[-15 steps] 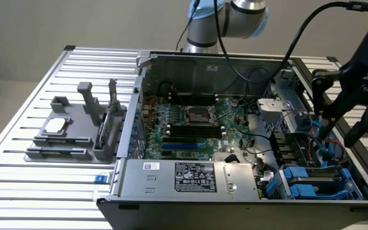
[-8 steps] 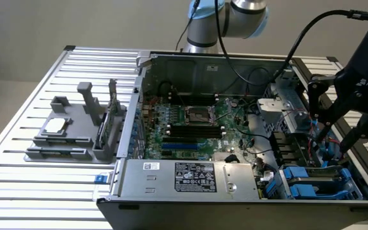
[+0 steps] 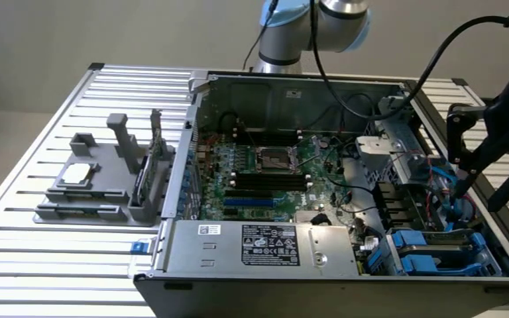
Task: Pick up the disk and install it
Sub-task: 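Insert the first disk wire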
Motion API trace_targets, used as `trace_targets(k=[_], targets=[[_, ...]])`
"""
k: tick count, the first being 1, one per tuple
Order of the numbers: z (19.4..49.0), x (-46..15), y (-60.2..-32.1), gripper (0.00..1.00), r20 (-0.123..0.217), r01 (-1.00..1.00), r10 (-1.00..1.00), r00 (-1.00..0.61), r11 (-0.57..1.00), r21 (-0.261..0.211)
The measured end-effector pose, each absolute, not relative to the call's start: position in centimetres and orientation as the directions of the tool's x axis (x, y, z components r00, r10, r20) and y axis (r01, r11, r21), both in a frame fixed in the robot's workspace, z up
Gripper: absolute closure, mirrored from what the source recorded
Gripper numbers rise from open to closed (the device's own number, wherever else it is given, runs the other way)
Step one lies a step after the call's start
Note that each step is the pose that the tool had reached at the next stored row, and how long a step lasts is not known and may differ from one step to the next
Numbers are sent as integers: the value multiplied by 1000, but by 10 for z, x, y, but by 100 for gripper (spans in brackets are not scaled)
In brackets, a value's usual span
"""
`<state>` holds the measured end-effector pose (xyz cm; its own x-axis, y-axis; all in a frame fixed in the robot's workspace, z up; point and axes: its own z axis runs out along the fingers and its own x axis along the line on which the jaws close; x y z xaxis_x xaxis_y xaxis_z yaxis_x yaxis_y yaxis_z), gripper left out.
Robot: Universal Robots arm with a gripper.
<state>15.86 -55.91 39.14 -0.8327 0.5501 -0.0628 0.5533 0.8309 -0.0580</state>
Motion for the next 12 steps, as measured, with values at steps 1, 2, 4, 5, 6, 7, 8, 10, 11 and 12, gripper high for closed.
trace_targets(k=[1,2,4,5,6,7,8,10,11,12], targets=[[391,161,-559,59,-63,554,551,-832,830,-58],[391,164,-559,59,-63,556,553,-831,829,-58],[389,166,-559,59,-63,560,557,-828,827,-58],[388,166,-559,59,-63,561,558,-827,825,-58],[386,167,-560,59,-63,563,560,-826,824,-58],[384,167,-560,59,-63,565,562,-825,823,-58],[383,167,-560,59,-63,567,564,-823,822,-58],[379,168,-560,59,-64,572,569,-820,818,-58],[377,169,-560,59,-64,577,574,-817,815,-58],[376,169,-560,59,-64,583,580,-812,811,-58]])
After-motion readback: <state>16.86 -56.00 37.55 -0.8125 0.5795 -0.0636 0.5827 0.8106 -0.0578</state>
